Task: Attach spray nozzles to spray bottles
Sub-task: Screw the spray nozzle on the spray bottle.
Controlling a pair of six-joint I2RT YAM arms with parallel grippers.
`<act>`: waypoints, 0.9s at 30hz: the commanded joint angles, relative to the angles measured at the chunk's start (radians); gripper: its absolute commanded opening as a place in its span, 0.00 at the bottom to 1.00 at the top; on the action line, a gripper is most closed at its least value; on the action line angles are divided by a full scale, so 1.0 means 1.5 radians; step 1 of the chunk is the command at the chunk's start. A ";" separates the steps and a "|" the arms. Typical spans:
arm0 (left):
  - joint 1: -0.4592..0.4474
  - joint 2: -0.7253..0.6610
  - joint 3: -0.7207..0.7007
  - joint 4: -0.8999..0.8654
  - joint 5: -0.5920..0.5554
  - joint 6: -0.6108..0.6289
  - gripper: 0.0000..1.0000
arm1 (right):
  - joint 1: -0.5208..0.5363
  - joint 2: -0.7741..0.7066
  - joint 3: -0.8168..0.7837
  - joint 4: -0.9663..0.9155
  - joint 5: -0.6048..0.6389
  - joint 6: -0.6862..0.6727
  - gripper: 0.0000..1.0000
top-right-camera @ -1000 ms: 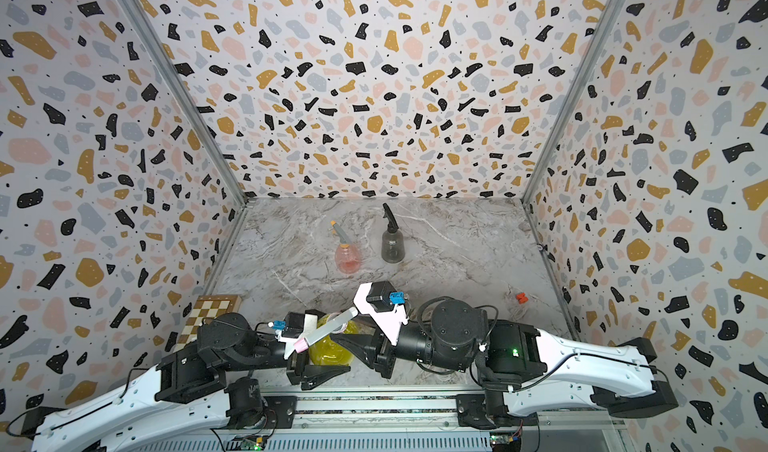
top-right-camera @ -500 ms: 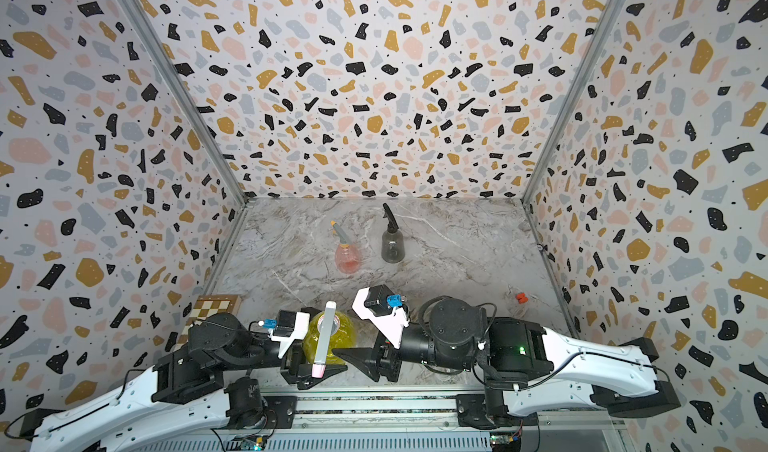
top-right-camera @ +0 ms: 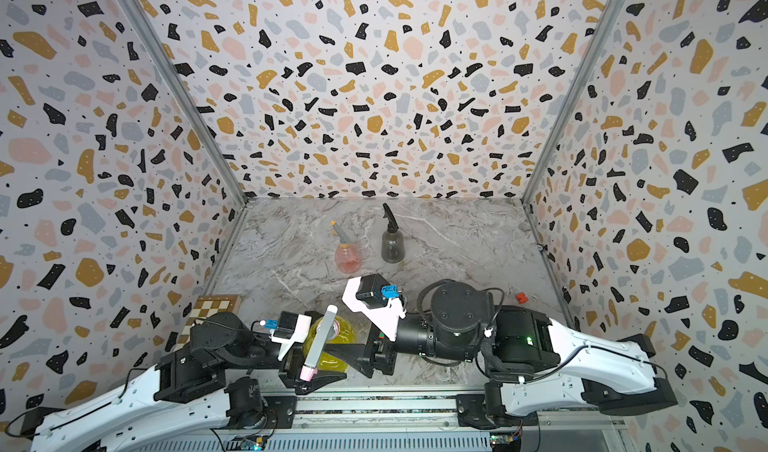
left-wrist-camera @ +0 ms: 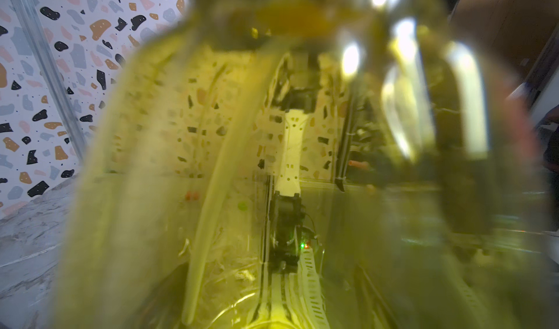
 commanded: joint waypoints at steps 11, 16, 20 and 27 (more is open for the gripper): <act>0.005 0.011 0.017 0.033 0.047 -0.016 0.00 | -0.004 0.012 0.062 -0.028 0.001 -0.030 0.73; 0.005 0.011 0.016 0.036 0.049 -0.020 0.00 | -0.004 0.014 0.071 -0.033 -0.002 -0.031 0.69; 0.005 0.015 0.019 0.035 0.052 -0.020 0.00 | -0.005 0.019 0.076 -0.039 -0.004 -0.033 0.63; 0.005 0.019 0.024 0.033 0.050 -0.020 0.00 | -0.009 0.023 0.085 -0.050 -0.011 -0.033 0.45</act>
